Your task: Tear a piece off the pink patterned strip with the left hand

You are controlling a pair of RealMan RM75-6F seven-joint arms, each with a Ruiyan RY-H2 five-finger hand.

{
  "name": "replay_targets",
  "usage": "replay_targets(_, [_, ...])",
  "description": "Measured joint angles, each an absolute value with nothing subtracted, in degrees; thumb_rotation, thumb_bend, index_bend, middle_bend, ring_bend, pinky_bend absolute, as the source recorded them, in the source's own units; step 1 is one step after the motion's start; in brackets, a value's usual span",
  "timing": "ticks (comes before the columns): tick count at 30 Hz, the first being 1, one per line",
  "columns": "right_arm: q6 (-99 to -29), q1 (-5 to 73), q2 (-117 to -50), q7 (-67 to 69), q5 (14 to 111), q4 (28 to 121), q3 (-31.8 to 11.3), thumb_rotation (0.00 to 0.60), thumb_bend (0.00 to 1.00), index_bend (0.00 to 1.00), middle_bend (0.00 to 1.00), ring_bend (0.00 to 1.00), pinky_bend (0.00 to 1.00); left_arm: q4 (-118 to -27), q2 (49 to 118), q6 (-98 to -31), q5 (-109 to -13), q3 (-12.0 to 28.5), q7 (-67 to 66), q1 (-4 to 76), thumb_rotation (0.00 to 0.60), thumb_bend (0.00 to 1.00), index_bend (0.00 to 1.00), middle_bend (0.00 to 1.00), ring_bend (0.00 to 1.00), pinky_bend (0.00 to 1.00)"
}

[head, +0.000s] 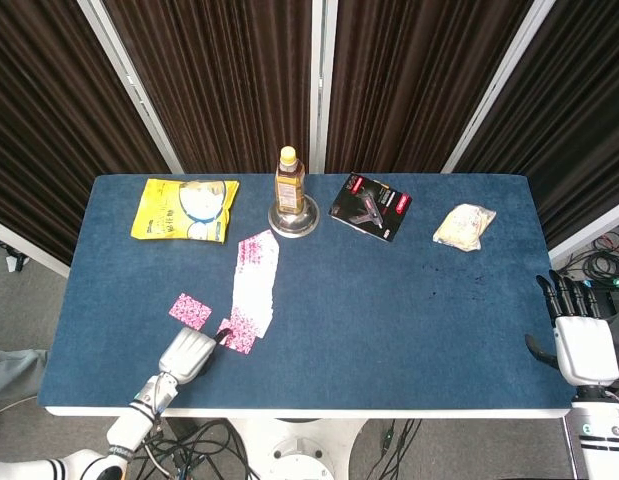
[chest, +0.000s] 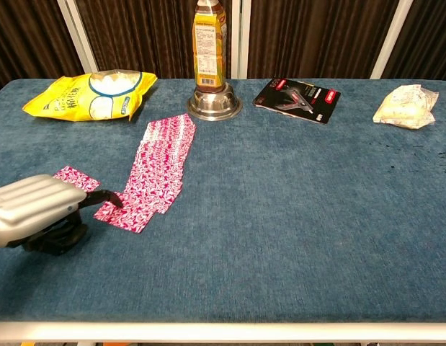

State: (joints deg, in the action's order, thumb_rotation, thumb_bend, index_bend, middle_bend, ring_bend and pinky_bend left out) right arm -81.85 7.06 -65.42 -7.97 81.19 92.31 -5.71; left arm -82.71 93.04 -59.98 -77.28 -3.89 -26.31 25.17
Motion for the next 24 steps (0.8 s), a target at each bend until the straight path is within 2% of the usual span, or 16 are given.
replay_targets(15, [-81.83,7.37,-65.75,-9.40,81.59,93.21,-5.59,0.600,0.18,0.00,0.00,0.00,0.00,-86.81,89.52,-62.93,-78.72,-6.59,-26.67,21.96,0.600,0.63,0.19,0.88,0.89,0.87])
replay_targets(24, [-82.09,7.39,-65.62,-9.38,81.60,93.51,-5.75,0.600,0.18,0.00,0.00,0.00,0.00,-89.41,87.01,-67.41,-80.44,-4.40,-25.80,21.32,0.600,0.62,0.16,0.87,0.89,0.85])
